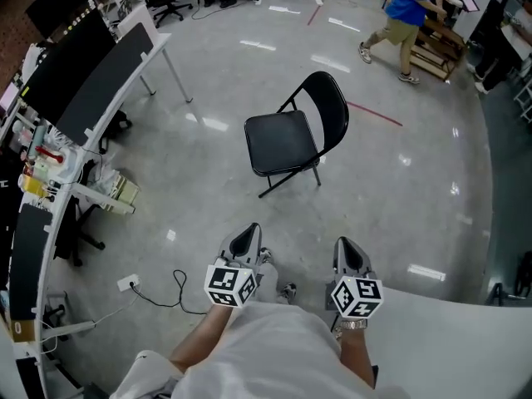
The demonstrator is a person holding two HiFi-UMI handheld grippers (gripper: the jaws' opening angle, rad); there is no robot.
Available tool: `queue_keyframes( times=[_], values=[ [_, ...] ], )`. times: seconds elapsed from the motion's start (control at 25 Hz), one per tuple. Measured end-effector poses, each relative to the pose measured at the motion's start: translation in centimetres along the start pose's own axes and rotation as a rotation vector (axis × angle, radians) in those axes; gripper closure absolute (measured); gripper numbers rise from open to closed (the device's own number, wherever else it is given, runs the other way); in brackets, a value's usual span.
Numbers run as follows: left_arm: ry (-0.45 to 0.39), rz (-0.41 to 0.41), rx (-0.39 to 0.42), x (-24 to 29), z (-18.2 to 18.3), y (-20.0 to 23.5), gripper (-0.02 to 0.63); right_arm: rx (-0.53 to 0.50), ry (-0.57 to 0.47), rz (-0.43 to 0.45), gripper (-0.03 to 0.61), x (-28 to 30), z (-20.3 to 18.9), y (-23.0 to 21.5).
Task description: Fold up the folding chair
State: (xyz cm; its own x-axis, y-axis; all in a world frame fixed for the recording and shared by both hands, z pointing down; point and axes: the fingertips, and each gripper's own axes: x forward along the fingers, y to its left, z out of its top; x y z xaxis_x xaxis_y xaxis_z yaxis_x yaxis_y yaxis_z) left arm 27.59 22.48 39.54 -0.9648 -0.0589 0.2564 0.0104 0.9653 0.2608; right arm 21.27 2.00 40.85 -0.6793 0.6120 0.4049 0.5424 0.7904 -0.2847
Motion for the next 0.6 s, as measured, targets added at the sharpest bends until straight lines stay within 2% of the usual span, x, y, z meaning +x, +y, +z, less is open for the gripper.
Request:
queue_keyframes(
  times=[0.36,0.6],
  values=[
    [-0.02,-0.071,-0.012,7.9,3.5,3.6,0.601,-0.041,-0.016,-0.033,0.574,7.4,5.3,0.1],
    [-0.044,-0.105,-0.009,10.4,6.0,5.6,0.601,-0.051,-0.025,-0.044,0.574,10.3,6.9,1.6]
  ],
)
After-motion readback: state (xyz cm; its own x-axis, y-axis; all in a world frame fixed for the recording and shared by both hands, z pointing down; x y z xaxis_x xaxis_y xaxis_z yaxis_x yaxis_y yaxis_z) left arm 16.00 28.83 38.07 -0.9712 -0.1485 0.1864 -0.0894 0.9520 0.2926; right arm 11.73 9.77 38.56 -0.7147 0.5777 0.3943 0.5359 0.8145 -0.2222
